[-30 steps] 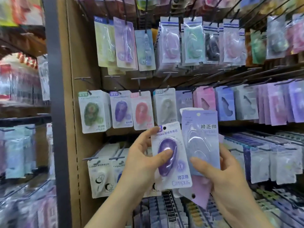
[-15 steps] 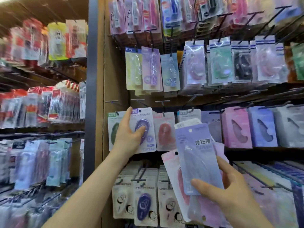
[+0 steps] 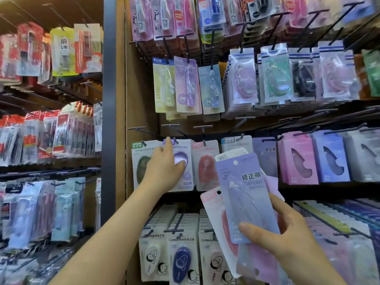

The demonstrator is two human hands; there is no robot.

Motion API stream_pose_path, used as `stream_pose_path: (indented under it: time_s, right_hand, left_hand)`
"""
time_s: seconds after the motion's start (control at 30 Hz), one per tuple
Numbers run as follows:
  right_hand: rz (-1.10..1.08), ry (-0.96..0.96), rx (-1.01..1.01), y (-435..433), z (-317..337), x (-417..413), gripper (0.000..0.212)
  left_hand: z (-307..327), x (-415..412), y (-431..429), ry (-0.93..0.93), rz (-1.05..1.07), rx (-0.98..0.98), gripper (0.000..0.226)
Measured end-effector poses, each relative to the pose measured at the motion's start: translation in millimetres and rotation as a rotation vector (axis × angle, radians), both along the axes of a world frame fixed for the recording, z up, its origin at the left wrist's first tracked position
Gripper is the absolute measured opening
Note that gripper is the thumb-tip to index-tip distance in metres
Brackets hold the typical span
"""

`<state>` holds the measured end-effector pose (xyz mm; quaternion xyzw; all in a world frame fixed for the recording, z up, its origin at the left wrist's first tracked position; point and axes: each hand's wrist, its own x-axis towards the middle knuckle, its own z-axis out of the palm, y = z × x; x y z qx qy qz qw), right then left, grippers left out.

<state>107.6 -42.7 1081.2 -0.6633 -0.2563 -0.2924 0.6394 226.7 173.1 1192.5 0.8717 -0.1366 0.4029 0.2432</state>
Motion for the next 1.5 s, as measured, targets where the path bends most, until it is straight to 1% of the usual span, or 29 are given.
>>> stream_pose_path:
  time_s: [0.07, 0.13, 0.17, 0.23, 0.3, 0.33, 0.37, 0.4, 0.47, 0.5, 0.53, 0.6, 0.63, 0.67, 0.7, 0.73, 0.77, 0.83, 0.93, 1.0, 1.07, 1.13, 1.23, 1.3, 1.37, 1.5]
  right_hand:
    - [0.017, 0.011, 0.022, 0, -1, 2, 0.054]
    - [0.046, 0.019, 0.032, 2, 0, 1, 0.052]
    - [0.055, 0.020, 0.030, 3, 0, 1, 0.051]
    - [0.070, 0.020, 0.048, 3, -1, 0, 0.050]
    - [0.085, 0.030, 0.076, 2, -2, -2, 0.049]
    - [0.094, 0.032, 0.088, 2, -3, -2, 0.048]
    - [0.098, 0.028, 0.098, 2, -3, -3, 0.047]
    - [0.101, 0.025, 0.109, 2, -3, -4, 0.047]
    - [0.100, 0.020, 0.124, 0, -3, -7, 0.047]
    - [0.093, 0.014, 0.126, -1, -3, -8, 0.048]
    - [0.086, 0.006, 0.128, -1, -3, -10, 0.049]
    - [0.076, -0.009, 0.103, -2, -4, -13, 0.052]
    - [0.073, -0.015, 0.076, -1, -5, -15, 0.053]
    - [0.068, -0.019, 0.048, 1, -5, -17, 0.053]
    - [0.060, -0.032, 0.017, 2, -5, -19, 0.052]
    - [0.048, -0.041, -0.005, 4, -6, -21, 0.052]
    - [0.036, -0.054, -0.011, 5, -6, -22, 0.050]
    - [0.018, -0.083, 0.041, 6, -7, -23, 0.047]
    - [-0.041, -0.145, 0.121, 10, -10, -23, 0.048]
    - [-0.020, -0.141, 0.187, 10, -11, -23, 0.039]
    - [-0.034, -0.135, 0.185, 7, -14, -23, 0.041]
    - [-0.106, -0.139, 0.122, 4, -16, -24, 0.041]
    - [-0.155, -0.147, 0.111, -1, -22, -22, 0.042]
    - [-0.180, -0.149, 0.112, -4, -26, -21, 0.049]
    - [-0.203, -0.155, 0.099, -10, -27, -24, 0.051]
    - [-0.238, -0.144, 0.045, -30, -28, -35, 0.045]
  left_hand:
    - [-1, -1, -2, -0.096, 0.166, 0.128, 0.078]
    - [-5, -1, -2, -0.244, 0.361, 0.254, 0.073]
    - [-7, -1, -2, -0.305, 0.420, 0.299, 0.071]
    - [-9, -1, -1, -0.337, 0.442, 0.332, 0.067]
    - [-7, -1, 0, -0.307, 0.413, 0.347, 0.059]
    - [-6, -5, 1, -0.309, 0.382, 0.335, 0.054]
    - [-6, -11, 2, -0.336, 0.328, 0.281, 0.049]
    - [-6, -18, 1, -0.383, 0.247, 0.184, 0.044]
    - [-11, -42, -5, -0.438, -0.013, -0.065, 0.031]
    - [-17, -56, -10, -0.394, -0.177, -0.156, 0.027]
    - [-25, -69, -16, -0.286, -0.325, -0.192, 0.029]
    - [-45, -89, -31, 0.015, -0.557, -0.176, 0.058]
    - [-54, -95, -40, 0.149, -0.676, -0.187, 0.067]
    - [-62, -101, -47, 0.252, -0.807, -0.244, 0.065]
    - [-69, -103, -54, 0.327, -0.931, -0.348, 0.057]
    - [-74, -105, -59, 0.359, -1.002, -0.460, 0.049]
    - [-77, -107, -62, 0.360, -1.032, -0.554, 0.044]
    - [-79, -109, -67, 0.340, -1.069, -0.678, 0.044]
    - [-81, -109, -71, 0.312, -1.097, -0.804, 0.045]
    - [-84, -109, -75, 0.293, -1.106, -0.866, 0.043]
    - [-86, -108, -78, 0.279, -1.116, -0.939, 0.043]
    - [-87, -106, -79, 0.286, -1.123, -0.998, 0.043]
    - [-91, -104, -83, 0.321, -1.108, -1.013, 0.041]
    - [-93, -103, -86, 0.324, -1.092, -0.995, 0.040]
    - [-94, -102, -88, 0.321, -1.087, -0.943, 0.038]
    - [-94, -99, -92, 0.304, -1.072, -0.829, 0.033]
